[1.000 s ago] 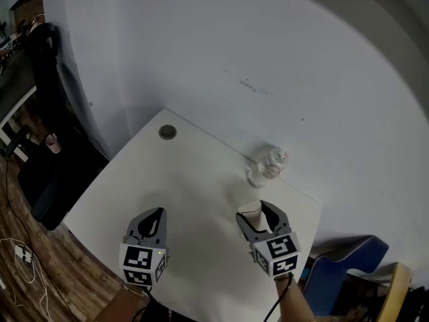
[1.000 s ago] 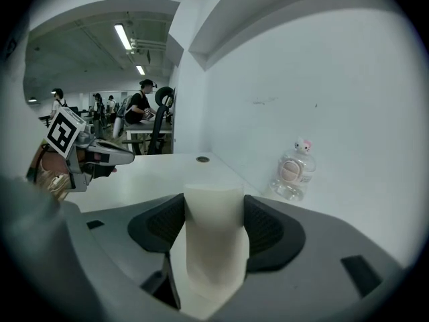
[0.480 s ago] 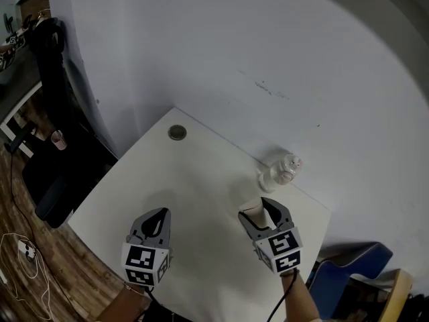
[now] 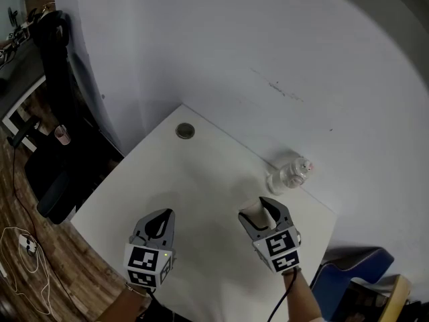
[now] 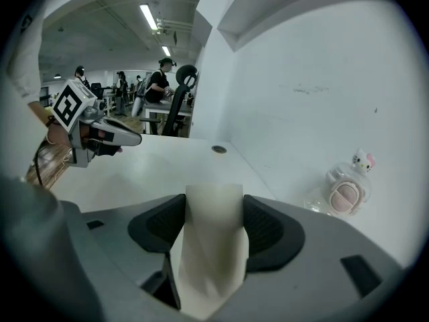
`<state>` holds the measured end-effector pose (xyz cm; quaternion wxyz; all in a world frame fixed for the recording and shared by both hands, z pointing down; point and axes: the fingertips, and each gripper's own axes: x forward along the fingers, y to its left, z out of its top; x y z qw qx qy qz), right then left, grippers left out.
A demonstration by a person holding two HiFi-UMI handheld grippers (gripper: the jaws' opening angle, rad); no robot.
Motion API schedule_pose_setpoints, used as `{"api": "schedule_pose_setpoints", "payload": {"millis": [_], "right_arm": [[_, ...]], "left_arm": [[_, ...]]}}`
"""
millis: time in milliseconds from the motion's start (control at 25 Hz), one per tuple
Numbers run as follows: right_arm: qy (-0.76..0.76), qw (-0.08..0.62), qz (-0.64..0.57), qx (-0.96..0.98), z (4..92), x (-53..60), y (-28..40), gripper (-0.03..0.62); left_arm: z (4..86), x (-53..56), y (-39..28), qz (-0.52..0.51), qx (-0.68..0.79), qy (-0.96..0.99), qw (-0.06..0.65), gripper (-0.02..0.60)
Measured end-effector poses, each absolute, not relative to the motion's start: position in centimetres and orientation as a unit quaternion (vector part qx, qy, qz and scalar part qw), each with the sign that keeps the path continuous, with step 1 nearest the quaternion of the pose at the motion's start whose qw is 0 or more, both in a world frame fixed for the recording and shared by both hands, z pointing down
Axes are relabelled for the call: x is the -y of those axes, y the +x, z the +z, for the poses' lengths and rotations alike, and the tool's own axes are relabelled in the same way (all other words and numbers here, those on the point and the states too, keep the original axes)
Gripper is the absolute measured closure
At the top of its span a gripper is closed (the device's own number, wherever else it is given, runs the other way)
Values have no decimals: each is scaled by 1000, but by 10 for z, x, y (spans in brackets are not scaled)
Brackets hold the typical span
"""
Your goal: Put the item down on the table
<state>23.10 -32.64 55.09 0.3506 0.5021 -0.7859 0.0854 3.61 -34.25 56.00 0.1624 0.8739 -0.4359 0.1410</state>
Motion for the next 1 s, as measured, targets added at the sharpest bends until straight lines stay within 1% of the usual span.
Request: {"api": "schedule_pose_setpoints", "payload": {"millis": [360,760,1000], "right_arm": [[470,392,71,788,572,335,217,304],[434,427,72,790,595,341,209,304],[418,439,71,792,604,343,202,306]], "left_arm": [[569,343,16,150,451,864,167,565],[572,347,9,150,455,861,172,565],[572,349,2,148,460,859,173,565]]}}
